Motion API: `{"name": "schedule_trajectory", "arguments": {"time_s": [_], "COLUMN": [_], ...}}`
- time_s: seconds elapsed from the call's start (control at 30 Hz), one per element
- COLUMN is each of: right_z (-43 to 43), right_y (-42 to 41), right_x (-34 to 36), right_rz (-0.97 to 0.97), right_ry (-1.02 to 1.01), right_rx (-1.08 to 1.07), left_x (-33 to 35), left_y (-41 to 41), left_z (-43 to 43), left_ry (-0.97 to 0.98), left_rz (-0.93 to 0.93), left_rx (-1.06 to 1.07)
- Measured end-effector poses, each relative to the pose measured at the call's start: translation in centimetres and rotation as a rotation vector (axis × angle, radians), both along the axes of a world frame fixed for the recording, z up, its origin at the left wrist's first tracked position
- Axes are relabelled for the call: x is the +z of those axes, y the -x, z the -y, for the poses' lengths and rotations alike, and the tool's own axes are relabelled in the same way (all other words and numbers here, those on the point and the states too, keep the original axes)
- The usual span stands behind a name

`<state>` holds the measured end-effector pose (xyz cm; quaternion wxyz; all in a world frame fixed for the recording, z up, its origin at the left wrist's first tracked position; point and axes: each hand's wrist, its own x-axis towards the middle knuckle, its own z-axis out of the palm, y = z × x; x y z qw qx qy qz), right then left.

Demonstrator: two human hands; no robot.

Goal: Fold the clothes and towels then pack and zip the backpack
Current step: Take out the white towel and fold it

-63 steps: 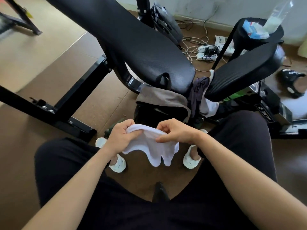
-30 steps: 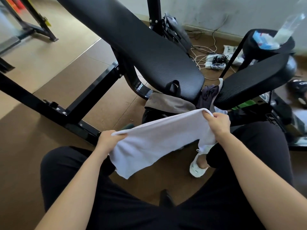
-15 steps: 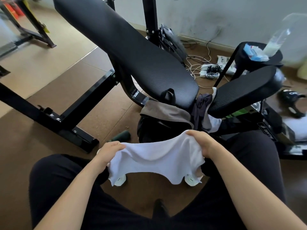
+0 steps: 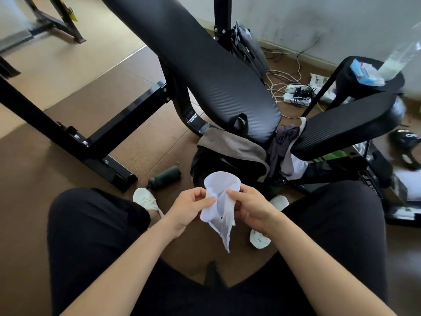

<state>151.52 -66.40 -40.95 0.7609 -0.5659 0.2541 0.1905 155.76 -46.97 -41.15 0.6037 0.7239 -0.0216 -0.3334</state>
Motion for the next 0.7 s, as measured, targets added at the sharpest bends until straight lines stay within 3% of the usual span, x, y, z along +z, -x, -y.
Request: {"name": "schedule_trajectory", "arguments": {"time_s": [0.5,0.7], "right_z": [-2.5,-2.1], "right_y": [-0.3,-0.6], "right_x": [-0.5,-0.3], "right_rz": [-0.029,-0.065], "right_ry": [-0.044,-0.191], "right_rx": [-0.048,-0.187], "left_x": [-1.7,-0.7], "left_y": [0.3,0.5], "left_z": [0.6,0.6], "left_ry": [-0.163,0.023], "left_rz": [0.328,0.243], "left_rx": [0.146,0.023]}}
